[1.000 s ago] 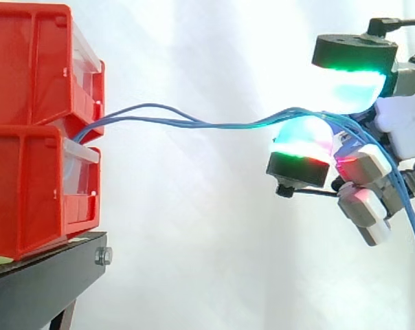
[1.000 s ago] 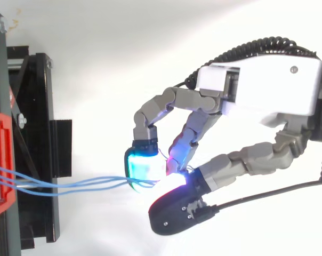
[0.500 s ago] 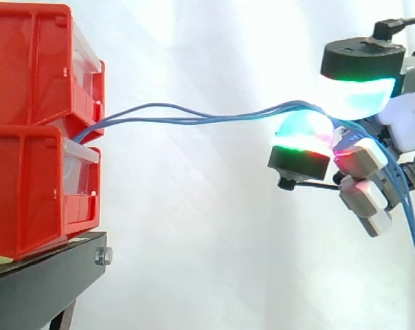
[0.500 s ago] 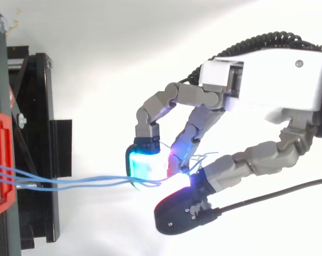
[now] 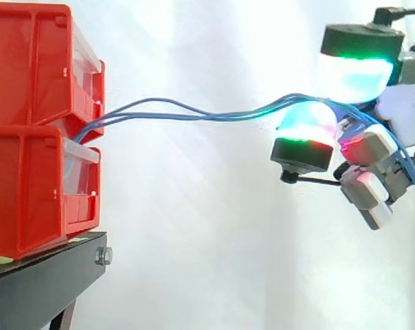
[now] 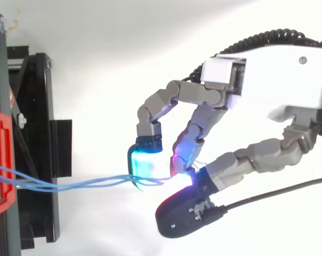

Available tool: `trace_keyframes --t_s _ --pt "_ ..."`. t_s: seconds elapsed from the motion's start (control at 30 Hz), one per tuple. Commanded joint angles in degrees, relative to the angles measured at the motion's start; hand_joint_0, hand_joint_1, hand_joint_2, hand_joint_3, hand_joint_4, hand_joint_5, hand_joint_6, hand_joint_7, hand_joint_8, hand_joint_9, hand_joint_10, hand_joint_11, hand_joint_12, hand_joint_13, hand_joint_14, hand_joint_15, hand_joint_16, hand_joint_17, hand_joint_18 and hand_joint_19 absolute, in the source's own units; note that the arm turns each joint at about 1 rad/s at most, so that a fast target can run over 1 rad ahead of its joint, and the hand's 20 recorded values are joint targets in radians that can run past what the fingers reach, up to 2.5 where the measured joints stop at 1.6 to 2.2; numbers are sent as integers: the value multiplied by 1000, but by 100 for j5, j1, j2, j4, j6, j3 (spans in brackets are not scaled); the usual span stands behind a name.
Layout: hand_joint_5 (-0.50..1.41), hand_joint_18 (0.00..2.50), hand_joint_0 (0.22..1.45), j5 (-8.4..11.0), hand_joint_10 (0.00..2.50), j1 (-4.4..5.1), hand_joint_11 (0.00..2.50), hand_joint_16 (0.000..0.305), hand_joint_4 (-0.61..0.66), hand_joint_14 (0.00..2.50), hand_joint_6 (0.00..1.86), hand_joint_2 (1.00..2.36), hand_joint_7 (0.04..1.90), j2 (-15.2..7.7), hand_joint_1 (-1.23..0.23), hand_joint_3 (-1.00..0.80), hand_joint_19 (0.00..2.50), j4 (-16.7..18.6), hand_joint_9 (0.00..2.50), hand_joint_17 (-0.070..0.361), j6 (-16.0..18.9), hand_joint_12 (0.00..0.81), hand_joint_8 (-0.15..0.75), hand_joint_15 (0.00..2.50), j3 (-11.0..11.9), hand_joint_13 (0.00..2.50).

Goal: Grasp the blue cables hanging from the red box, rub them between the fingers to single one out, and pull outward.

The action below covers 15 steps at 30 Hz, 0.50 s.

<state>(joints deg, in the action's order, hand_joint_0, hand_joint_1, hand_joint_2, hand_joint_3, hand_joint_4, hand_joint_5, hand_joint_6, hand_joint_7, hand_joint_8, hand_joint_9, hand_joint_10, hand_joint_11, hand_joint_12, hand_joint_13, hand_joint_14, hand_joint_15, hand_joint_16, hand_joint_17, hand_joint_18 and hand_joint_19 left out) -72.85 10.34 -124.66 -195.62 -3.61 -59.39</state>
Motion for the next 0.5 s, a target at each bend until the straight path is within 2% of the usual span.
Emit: trace_keyframes --t_s 0.0,0.07,0.3,0.37,0.4,0.47 --pt "-160 748 542 -1 24 3 690 49 89 30 868 1000 1045 -5 -689 -500 662 -11 1256 110 10 314 257 661 23 1016" --pt "-161 754 537 -1 22 -6 722 49 98 29 867 1000 1104 4 -654 -500 669 -11 1270 111 10 321 257 666 32 1021" --pt "-157 770 527 -10 24 -6 746 51 92 29 881 1000 1092 4 -613 -500 657 -72 1303 114 10 326 269 670 138 1032" --pt "-157 757 558 -10 23 -15 747 49 85 29 880 1000 1098 4 -614 -500 674 -99 1293 110 1 319 261 673 155 1024" --pt "-158 748 588 -10 26 -15 745 48 86 32 879 1000 1104 4 -620 -487 679 -116 1291 108 1 315 255 681 190 1019" --pt "-155 746 611 -10 25 -15 745 48 76 30 882 1012 1128 4 -669 -347 681 -169 1284 107 10 317 257 678 217 1019"
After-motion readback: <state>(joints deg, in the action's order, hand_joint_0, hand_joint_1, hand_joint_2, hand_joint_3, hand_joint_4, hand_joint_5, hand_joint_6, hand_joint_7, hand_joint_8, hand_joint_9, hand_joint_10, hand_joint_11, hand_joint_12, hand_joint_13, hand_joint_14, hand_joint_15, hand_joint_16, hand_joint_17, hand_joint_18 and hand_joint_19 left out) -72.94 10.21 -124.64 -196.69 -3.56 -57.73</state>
